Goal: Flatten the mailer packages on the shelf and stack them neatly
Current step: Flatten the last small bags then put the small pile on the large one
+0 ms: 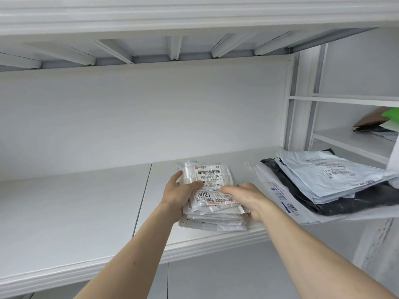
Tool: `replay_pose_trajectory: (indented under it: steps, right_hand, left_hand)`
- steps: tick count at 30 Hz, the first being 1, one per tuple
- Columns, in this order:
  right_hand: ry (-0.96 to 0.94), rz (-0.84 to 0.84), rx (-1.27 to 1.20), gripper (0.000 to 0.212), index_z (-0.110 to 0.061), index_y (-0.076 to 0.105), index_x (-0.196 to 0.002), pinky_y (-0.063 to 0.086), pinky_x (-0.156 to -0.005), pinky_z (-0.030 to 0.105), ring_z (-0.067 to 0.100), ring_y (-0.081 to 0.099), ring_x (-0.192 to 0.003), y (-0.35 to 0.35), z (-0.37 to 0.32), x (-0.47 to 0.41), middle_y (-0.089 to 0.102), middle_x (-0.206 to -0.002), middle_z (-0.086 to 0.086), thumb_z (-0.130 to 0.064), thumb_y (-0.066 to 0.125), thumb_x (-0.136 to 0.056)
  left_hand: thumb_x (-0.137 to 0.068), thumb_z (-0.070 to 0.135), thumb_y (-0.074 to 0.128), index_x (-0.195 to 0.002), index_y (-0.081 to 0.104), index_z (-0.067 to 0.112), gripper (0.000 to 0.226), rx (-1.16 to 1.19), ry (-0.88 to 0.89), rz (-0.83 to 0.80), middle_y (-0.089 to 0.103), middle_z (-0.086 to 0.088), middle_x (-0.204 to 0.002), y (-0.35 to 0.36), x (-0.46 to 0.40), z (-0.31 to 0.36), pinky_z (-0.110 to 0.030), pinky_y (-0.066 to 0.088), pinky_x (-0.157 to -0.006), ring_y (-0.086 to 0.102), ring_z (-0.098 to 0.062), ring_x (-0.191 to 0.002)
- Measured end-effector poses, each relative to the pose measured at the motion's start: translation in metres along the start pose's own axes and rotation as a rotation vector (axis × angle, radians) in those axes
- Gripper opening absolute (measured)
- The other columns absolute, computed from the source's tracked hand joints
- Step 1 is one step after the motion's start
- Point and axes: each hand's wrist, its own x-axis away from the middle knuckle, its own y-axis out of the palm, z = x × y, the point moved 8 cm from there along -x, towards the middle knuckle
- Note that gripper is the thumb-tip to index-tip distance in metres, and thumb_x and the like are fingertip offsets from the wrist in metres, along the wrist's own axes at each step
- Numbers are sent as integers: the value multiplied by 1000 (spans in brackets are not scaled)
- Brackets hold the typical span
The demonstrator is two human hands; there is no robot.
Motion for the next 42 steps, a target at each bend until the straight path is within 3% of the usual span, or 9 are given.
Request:
replay_pose_trajectory:
  steps: [6, 8, 10, 14, 19, 27, 29, 38, 42]
  right_hand:
    - [-184, 102, 33, 40, -17, 65, -100, 48, -62, 28, 15, 61, -84, -61, -71, 6, 67, -105, 4, -45, 75, -73]
    - [-222, 145, 37, 49, -14, 67, -97, 59, -71, 41, 25, 70, -84, -89, -91, 9, 72, -102, 11, -47, 77, -63]
    - [-258, 205, 68, 57, -11, 66, -105, 57, -84, 48, 29, 70, -94, -122, -107, 10, 70, -107, 16, -45, 78, -61]
    - [-297, 339, 174, 78, -11, 46, -140, 44, -104, 37, 24, 55, -122, -196, -118, 11, 55, -136, 6, -42, 77, -75]
    - [-276, 463, 297, 78, -15, 43, -145, 38, -106, 35, 23, 47, -131, -271, -98, 6, 46, -146, 3, -42, 72, -78]
    - [-216, 582, 460, 61, -14, 48, -139, 41, -79, 29, 19, 51, -91, -341, -58, 1, 57, -127, 6, -34, 67, -85]
    - [-189, 567, 472, 59, -13, 49, -138, 40, -77, 28, 19, 50, -90, -344, -45, -5, 57, -124, 5, -34, 66, -86]
    - [-69, 451, 537, 48, -16, 56, -128, 45, -85, 34, 27, 58, -104, -337, 6, -39, 61, -118, 7, -45, 56, -90]
    - [3, 362, 459, 56, -25, 57, -125, 46, -84, 33, 21, 60, -98, -335, 35, -54, 64, -108, -2, -58, 58, -80]
  left_hand:
    - [-79, 3, 76, -139, 44, 13, 68, 31, 30, -73, 71, -15, -110, 50, -10, 56, -50, 60, -75, 74, -30, -86]
    - [-82, 7, 73, -131, 52, 11, 54, 36, 52, -113, 74, -13, -104, 76, -15, 68, -47, 60, -77, 74, -30, -87]
    - [-85, 11, 70, -128, 55, 11, 46, 25, 66, -154, 74, -11, -104, 108, -18, 74, -44, 60, -79, 74, -28, -89]
    - [-86, 20, 69, -125, 54, 12, 43, 17, 48, -218, 75, -7, -102, 183, -23, 70, -39, 59, -78, 74, -26, -87]
    - [-85, 27, 71, -122, 46, 15, 46, -10, -3, -271, 70, -5, -108, 266, -26, 47, -45, 56, -90, 70, -25, -95]
    - [-88, 45, 62, -134, 36, 15, 61, -171, -80, -328, 63, -8, -119, 351, -24, -7, -36, 52, -84, 64, -28, -106]
    - [-89, 49, 59, -135, 37, 14, 63, -261, -58, -311, 63, -8, -119, 353, -26, -15, -32, 46, -79, 62, -28, -107]
    - [-55, 80, 58, -146, 28, 20, 113, -533, -38, -268, 51, -1, -137, 344, -42, -52, -48, 37, -109, 43, -29, -131]
    - [-55, 92, 54, -155, 14, 27, 125, -807, -109, -202, 17, -7, -158, 323, -45, -67, -59, 17, -116, 0, -39, -147]
